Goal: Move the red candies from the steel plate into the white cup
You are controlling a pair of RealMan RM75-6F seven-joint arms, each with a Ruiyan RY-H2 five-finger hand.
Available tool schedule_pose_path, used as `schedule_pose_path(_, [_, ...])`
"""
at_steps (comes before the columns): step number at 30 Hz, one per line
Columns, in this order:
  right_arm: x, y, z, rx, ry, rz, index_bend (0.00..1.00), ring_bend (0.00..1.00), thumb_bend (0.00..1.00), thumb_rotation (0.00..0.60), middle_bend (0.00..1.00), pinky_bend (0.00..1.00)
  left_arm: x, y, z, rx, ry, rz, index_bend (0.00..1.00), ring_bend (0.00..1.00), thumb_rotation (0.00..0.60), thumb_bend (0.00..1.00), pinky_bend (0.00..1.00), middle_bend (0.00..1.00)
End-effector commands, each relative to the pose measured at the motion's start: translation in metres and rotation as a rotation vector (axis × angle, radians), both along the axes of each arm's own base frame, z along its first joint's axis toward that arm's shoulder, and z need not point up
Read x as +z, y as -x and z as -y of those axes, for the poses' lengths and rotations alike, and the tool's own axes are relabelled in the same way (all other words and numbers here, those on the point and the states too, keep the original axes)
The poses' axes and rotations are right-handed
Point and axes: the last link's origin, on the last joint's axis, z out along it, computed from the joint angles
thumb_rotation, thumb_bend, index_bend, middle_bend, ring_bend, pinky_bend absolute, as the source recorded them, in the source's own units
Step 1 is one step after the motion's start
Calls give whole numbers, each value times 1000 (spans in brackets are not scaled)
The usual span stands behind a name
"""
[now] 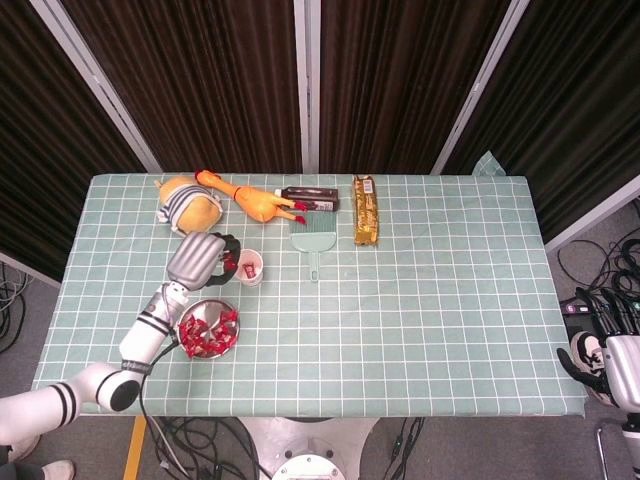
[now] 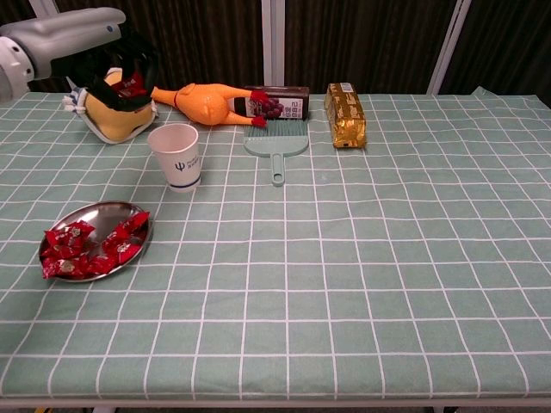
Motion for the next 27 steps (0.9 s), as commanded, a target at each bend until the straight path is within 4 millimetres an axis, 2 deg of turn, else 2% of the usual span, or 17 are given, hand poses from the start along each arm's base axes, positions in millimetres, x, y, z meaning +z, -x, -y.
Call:
schedule_pose_path(1, [0, 0, 0, -2, 0, -1, 0, 0, 234, 600, 153, 76, -15, -8, -13, 9, 19, -28, 678, 569, 600, 431, 822, 614])
schedule_pose_path(11, [-2, 3, 2, -12, -7, 3, 0, 0, 234, 600, 153, 77, -32, -13, -14, 14, 56, -80, 667, 553, 600, 429, 808, 605])
schedule_pose_path(20, [-2, 5, 1, -19, -6, 7, 0, 0, 233, 600, 153, 79, -36, -10, -15, 31, 52, -115, 568, 352, 600, 420, 590, 483])
schedule_pose_path(27, [-1, 5, 1, -17, -6, 6, 0, 0, 244, 600, 153, 81, -34, -9, -13, 46, 60, -121, 430, 251, 600, 417, 539, 362])
